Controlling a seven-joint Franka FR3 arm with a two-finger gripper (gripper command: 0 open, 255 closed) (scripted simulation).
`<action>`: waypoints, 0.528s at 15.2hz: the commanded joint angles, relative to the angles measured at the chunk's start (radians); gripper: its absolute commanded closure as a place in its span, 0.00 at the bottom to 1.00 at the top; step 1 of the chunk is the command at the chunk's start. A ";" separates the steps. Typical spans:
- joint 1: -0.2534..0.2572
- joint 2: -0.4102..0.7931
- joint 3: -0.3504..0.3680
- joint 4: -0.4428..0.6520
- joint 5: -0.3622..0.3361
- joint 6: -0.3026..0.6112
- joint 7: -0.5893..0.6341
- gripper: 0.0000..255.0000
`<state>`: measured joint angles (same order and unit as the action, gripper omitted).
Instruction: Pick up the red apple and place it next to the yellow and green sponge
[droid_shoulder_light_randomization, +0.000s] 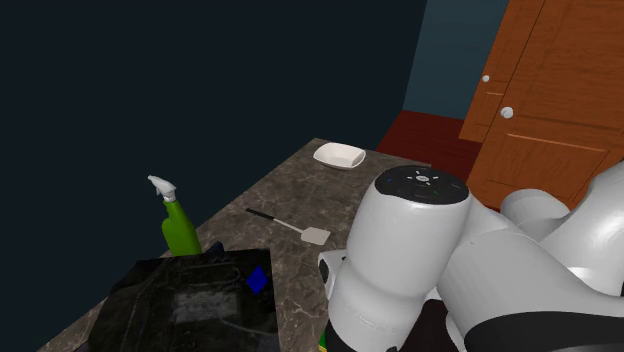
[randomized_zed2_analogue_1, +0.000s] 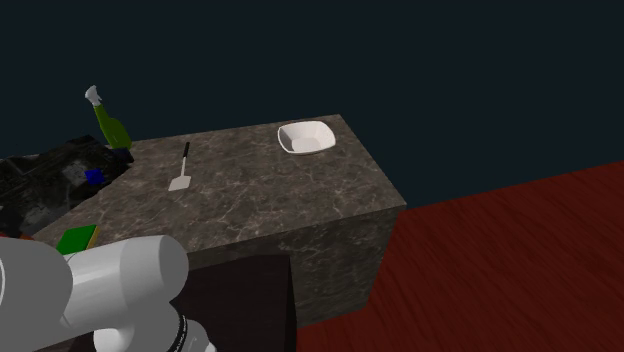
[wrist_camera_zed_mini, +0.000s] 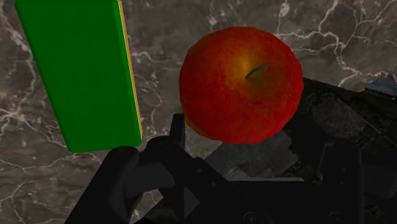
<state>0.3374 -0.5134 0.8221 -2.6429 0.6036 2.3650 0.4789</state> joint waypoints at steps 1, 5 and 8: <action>0.000 0.000 0.000 0.000 0.000 0.000 0.000 1.00; 0.000 0.000 0.000 0.000 0.000 0.000 0.000 0.00; 0.009 -0.034 -0.025 0.010 -0.003 -0.046 -0.002 0.00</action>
<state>0.3388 -0.5255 0.8117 -2.6359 0.6000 2.3465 0.4782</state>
